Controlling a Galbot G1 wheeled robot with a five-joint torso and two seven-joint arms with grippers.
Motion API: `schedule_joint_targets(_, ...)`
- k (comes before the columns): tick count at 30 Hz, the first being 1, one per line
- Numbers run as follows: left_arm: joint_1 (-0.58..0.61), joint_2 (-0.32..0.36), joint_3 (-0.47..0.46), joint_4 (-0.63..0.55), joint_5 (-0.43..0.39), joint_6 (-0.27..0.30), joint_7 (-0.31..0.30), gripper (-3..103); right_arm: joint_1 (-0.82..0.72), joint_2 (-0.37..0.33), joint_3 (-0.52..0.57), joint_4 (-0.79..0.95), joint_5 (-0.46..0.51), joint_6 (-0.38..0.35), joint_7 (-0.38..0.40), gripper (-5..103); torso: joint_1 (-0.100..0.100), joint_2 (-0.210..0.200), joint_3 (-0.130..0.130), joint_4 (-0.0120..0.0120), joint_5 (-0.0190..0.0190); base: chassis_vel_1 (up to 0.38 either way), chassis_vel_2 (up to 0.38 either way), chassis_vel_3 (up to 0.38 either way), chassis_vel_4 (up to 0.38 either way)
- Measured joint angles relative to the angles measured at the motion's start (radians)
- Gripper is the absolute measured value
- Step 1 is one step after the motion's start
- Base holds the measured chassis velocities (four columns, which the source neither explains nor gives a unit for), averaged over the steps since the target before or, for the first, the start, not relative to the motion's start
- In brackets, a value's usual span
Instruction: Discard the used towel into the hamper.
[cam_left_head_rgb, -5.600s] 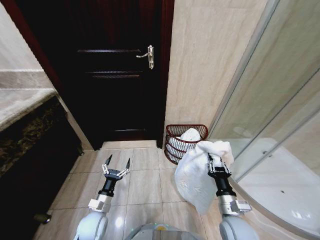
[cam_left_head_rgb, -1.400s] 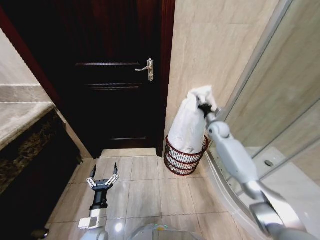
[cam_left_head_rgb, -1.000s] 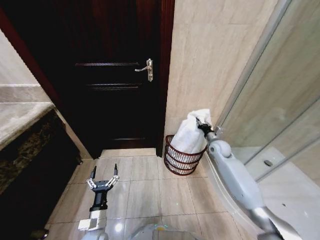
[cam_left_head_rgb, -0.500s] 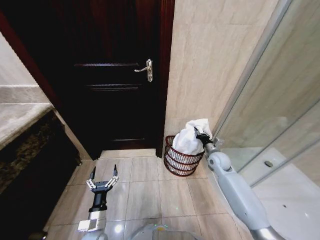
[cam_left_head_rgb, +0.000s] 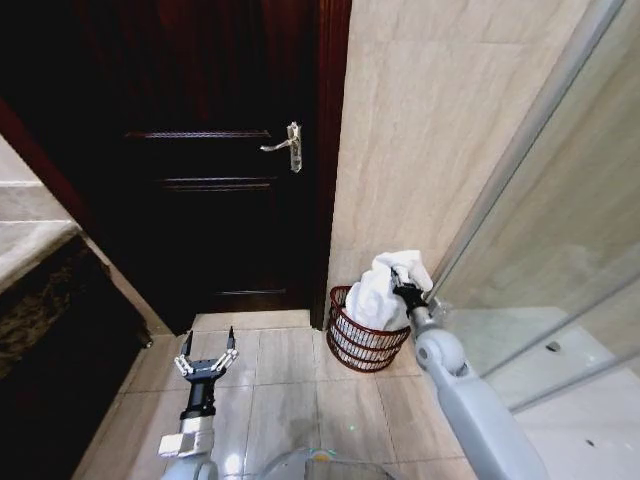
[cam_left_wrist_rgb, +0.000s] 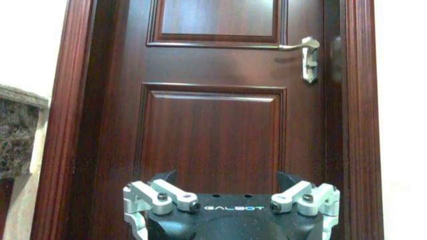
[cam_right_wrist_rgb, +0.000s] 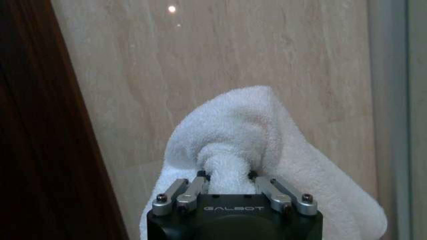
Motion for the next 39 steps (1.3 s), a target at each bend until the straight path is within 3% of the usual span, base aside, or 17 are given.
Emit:
schedule_joint_targets(7, 0.0, 0.01, -0.009, -0.004, -0.016, 0.001, 0.0, 100, -0.006, -0.022, 0.012, 0.037, 0.036, -0.112, 0.002, 27, 0.0, 0.0, 0.0, 0.0, -0.0001, 0.024, -0.014, -0.018, 0.016)
schedule_joint_targets(15, 0.003, 0.009, -0.024, -0.029, -0.019, 0.003, 0.017, 100, 0.114, -0.092, 0.007, -0.006, 0.249, -0.355, 0.014, 27, 0.0, 0.0, 0.0, 0.0003, 0.0, 0.0, 0.0, 0.0, 0.0)
schedule_joint_targets(18, 0.011, 0.006, -0.025, -0.043, -0.018, 0.004, 0.018, 100, 0.133, -0.104, 0.002, -0.021, 0.303, -0.406, 0.023, 27, 0.0, 0.0, 0.0, 0.0003, 0.0001, 0.0, 0.0, 0.0, 0.0)
schedule_joint_targets(22, 0.019, 0.004, -0.028, -0.059, -0.018, 0.009, 0.018, 100, 0.143, -0.109, -0.002, -0.034, 0.338, -0.438, 0.03, 27, 0.0, 0.0, 0.0, 0.0002, 0.0, 0.0, 0.0, 0.0, 0.0)
schedule_joint_targets(29, 0.026, -0.011, -0.061, -0.08, -0.034, 0.012, 0.035, 100, 0.182, -0.111, -0.031, -0.076, 0.45, -0.52, 0.115, 27, 0.0, 0.0, 0.0, 0.0001, 0.0, 0.0, 0.0, 0.0, 0.0)
schedule_joint_targets(39, 0.027, -0.009, -0.06, -0.072, -0.039, 0.003, 0.039, 100, 0.166, -0.119, -0.054, -0.077, 0.476, -0.564, 0.139, 27, 0.0, 0.0, 0.0, 0.0, 0.0, 0.0, 0.0, 0.0, 0.0)
